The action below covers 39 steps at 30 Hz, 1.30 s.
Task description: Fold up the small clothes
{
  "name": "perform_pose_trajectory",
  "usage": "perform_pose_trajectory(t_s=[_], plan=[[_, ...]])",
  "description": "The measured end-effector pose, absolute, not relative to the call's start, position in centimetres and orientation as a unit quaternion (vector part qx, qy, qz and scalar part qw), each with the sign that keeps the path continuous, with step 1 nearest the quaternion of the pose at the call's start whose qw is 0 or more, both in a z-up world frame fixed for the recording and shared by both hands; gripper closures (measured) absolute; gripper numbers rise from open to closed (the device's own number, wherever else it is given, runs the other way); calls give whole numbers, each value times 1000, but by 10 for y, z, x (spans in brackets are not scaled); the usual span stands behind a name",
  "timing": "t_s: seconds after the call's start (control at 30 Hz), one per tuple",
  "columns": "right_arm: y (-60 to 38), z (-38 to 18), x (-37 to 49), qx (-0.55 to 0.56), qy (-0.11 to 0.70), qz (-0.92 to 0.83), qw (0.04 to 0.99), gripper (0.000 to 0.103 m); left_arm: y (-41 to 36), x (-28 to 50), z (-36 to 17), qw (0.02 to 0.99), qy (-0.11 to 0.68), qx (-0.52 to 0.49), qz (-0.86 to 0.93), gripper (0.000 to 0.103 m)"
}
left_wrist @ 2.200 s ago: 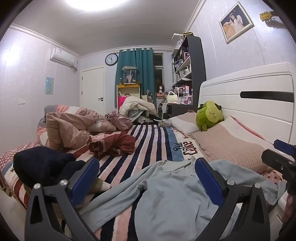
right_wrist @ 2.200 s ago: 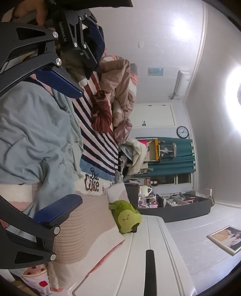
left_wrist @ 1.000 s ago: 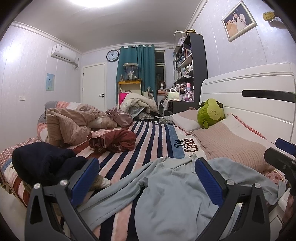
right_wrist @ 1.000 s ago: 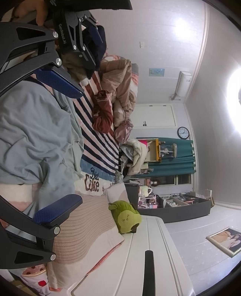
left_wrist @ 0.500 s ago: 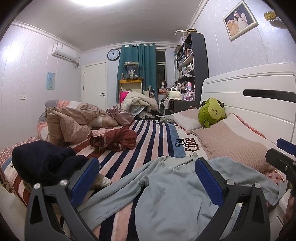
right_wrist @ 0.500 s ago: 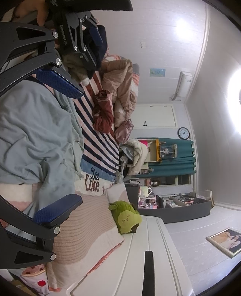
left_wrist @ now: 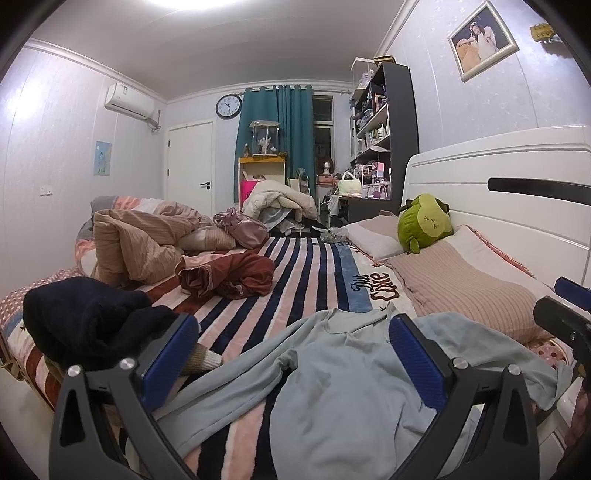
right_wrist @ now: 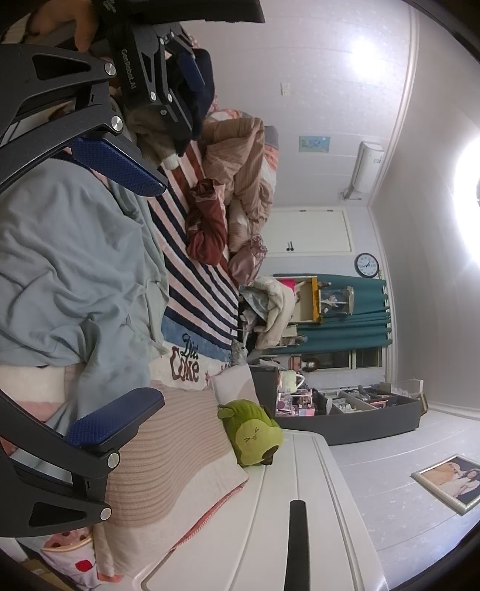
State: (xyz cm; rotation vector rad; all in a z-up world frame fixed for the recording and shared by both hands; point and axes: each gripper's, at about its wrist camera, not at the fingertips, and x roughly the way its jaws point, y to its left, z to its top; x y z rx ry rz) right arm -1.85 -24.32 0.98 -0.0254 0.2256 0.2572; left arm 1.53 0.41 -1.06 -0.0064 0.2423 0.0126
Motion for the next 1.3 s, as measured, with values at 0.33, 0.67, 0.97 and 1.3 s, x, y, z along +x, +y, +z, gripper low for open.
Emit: perform_pose_trajectory(t_s=[0.33, 0.67, 0.97, 1.3], plan=[[-243, 10, -18, -13, 113, 128, 985, 0, 4, 17, -11, 993, 120, -5, 9, 1], [-241, 9, -16, -14, 114, 129, 985, 0, 5, 17, -12, 993, 118, -9, 0, 1], [-228, -6, -1, -24, 129, 126, 983, 0, 39, 24, -30, 989, 143, -35, -13, 1], [-192, -51, 50, -39, 201, 133, 970, 0, 134, 31, -110, 972, 225, -57, 32, 20]])
